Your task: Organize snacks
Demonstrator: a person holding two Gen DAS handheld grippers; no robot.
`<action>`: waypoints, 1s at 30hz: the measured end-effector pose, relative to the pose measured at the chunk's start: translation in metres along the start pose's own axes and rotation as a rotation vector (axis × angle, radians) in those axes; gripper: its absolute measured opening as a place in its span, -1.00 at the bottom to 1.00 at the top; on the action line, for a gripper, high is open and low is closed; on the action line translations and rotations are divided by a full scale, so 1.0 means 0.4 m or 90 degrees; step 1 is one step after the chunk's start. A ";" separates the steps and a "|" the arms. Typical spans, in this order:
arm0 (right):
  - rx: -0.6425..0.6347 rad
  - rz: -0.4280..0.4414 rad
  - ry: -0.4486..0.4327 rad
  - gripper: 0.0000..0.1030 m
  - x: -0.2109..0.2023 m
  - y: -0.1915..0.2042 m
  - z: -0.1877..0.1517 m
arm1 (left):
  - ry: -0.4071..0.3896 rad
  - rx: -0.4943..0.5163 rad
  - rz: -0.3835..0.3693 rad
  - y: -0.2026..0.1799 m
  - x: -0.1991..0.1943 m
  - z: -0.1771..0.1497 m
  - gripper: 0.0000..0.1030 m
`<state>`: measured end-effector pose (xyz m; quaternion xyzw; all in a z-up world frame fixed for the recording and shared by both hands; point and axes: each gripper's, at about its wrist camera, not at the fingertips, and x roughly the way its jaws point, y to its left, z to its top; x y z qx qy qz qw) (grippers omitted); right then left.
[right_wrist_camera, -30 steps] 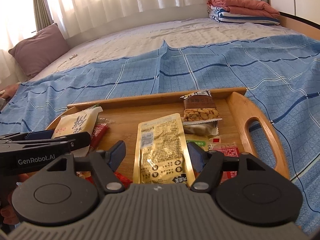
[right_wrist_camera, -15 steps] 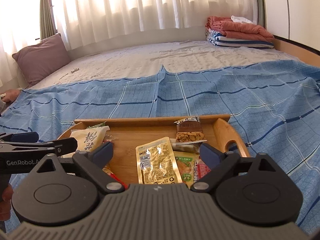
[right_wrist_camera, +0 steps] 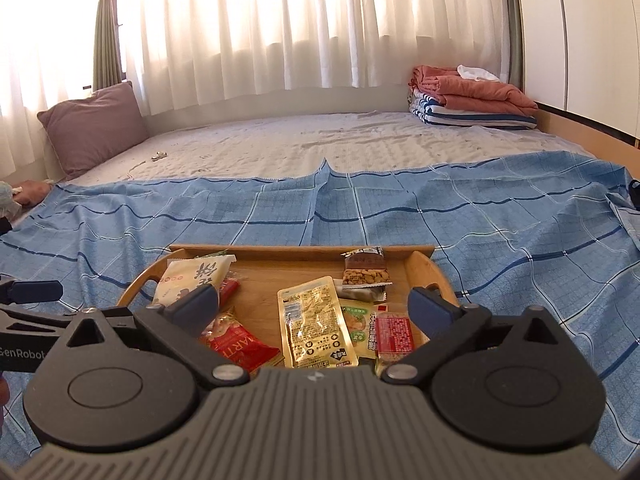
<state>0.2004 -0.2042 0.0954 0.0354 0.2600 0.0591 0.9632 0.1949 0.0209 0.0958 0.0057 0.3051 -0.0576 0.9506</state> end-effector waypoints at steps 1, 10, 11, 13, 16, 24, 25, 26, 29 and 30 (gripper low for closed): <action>0.001 0.001 -0.004 1.00 -0.013 0.001 -0.004 | 0.001 -0.002 -0.002 0.002 -0.010 -0.007 0.98; -0.004 0.005 -0.024 1.00 -0.102 0.012 -0.059 | -0.002 -0.025 0.001 0.017 -0.104 -0.085 0.98; -0.003 0.005 -0.026 1.00 -0.111 0.013 -0.068 | -0.002 -0.027 -0.002 0.018 -0.113 -0.095 0.98; -0.001 0.006 -0.028 1.00 -0.126 0.012 -0.083 | -0.002 -0.028 -0.004 0.019 -0.130 -0.113 0.98; -0.002 0.000 -0.032 1.00 -0.146 0.013 -0.111 | -0.008 -0.026 0.001 0.014 -0.151 -0.134 0.98; 0.000 -0.022 -0.026 1.00 -0.179 0.005 -0.193 | -0.023 -0.016 -0.001 -0.008 -0.192 -0.186 0.98; 0.002 -0.023 -0.023 1.00 -0.181 0.003 -0.203 | -0.024 -0.011 0.000 -0.014 -0.195 -0.194 0.98; 0.003 -0.024 -0.019 1.00 -0.181 0.001 -0.212 | -0.024 -0.006 0.001 -0.017 -0.196 -0.198 0.98; 0.004 -0.030 -0.006 1.00 -0.179 -0.006 -0.242 | -0.021 0.003 0.003 -0.030 -0.197 -0.218 0.99; 0.004 -0.032 -0.002 1.00 -0.178 -0.008 -0.250 | -0.019 0.004 0.003 -0.033 -0.196 -0.225 0.99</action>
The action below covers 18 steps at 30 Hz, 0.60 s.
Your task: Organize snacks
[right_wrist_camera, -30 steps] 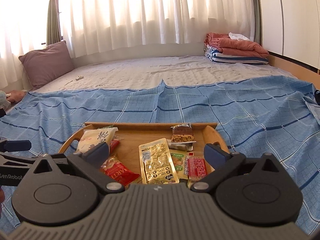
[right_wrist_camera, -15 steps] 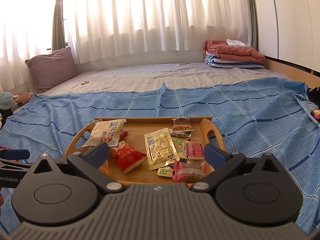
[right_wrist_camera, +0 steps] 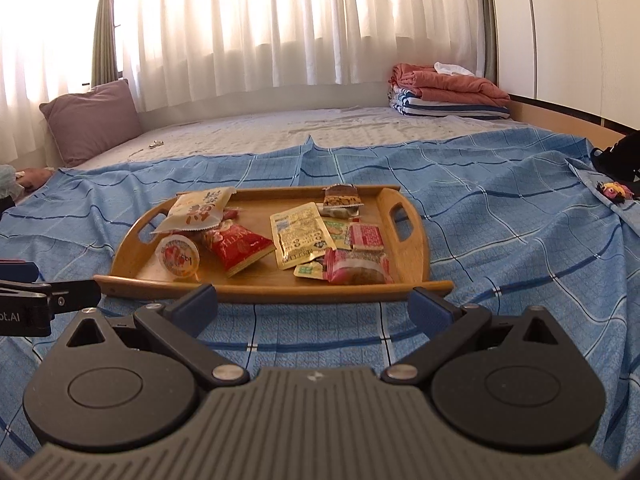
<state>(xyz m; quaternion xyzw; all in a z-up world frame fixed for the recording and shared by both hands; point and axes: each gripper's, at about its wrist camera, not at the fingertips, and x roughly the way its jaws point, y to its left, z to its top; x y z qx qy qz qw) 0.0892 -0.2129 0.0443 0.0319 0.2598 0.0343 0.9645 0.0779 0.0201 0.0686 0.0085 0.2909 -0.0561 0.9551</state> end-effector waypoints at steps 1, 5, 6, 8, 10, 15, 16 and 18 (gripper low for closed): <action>0.000 -0.001 0.004 1.00 0.002 -0.001 -0.007 | 0.002 0.000 0.000 -0.003 0.001 -0.006 0.99; 0.007 -0.003 0.018 1.00 0.007 -0.010 -0.033 | 0.019 -0.003 -0.002 -0.011 0.010 -0.033 0.99; 0.009 -0.003 0.022 1.00 0.009 -0.012 -0.038 | 0.023 -0.005 -0.002 -0.012 0.013 -0.039 0.99; 0.009 -0.003 0.028 1.00 0.011 -0.015 -0.049 | 0.030 -0.008 0.000 -0.012 0.019 -0.052 0.99; 0.005 -0.006 0.032 1.00 0.014 -0.014 -0.062 | 0.037 -0.013 0.003 -0.011 0.027 -0.064 0.99; -0.001 -0.007 0.047 1.00 0.022 -0.014 -0.088 | 0.049 -0.021 0.011 -0.006 0.043 -0.089 0.99; -0.003 -0.008 0.051 1.00 0.025 -0.014 -0.094 | 0.052 -0.024 0.011 -0.004 0.047 -0.094 0.99; -0.010 -0.013 0.058 1.00 0.032 -0.013 -0.106 | 0.059 -0.028 0.013 -0.002 0.056 -0.103 0.99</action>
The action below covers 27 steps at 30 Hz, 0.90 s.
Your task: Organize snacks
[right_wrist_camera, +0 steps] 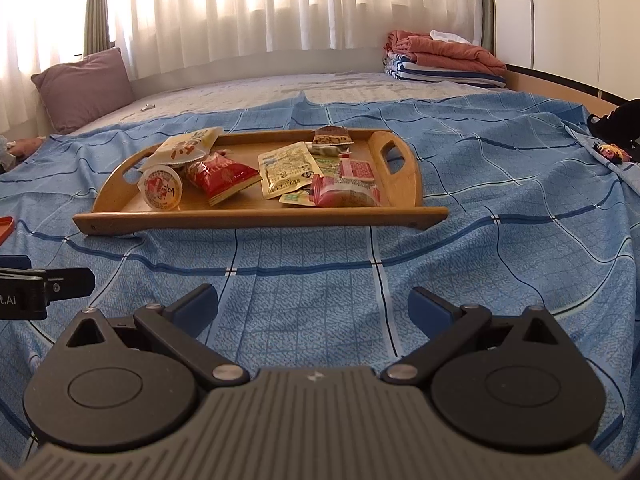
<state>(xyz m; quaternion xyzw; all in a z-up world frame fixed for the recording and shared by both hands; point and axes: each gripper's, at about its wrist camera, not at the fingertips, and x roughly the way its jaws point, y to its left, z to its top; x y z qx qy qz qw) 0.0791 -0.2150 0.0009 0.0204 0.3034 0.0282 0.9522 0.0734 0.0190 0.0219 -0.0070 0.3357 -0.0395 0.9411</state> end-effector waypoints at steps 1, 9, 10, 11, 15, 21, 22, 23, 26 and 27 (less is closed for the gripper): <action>-0.002 -0.001 0.004 1.00 0.004 0.001 -0.005 | 0.003 0.000 0.001 0.000 0.004 -0.005 0.99; -0.007 -0.004 0.022 1.00 0.027 0.004 -0.024 | 0.013 0.006 0.013 -0.004 0.037 -0.036 0.99; -0.010 -0.005 0.019 1.00 0.028 0.006 -0.028 | 0.008 0.011 0.015 -0.006 0.038 -0.040 0.99; -0.015 -0.007 0.016 1.00 0.029 0.008 -0.031 | 0.005 0.016 0.017 -0.008 0.038 -0.042 0.99; -0.024 -0.013 0.012 1.00 0.030 0.012 -0.037 | 0.000 0.019 0.017 -0.011 0.044 -0.047 1.00; -0.023 -0.011 0.004 1.00 0.030 0.011 -0.043 | -0.001 0.016 0.015 -0.008 0.047 -0.050 1.00; -0.025 -0.011 0.003 1.00 0.030 0.011 -0.044 | 0.000 0.016 0.016 -0.008 0.049 -0.050 1.00; -0.025 -0.012 0.002 1.00 0.030 0.011 -0.044 | -0.001 0.017 0.016 -0.008 0.049 -0.050 1.00; -0.025 -0.012 0.003 1.00 0.030 0.011 -0.044 | 0.000 0.017 0.016 -0.009 0.049 -0.050 1.00; -0.025 -0.012 0.003 1.00 0.030 0.011 -0.045 | 0.000 0.016 0.015 -0.009 0.048 -0.051 1.00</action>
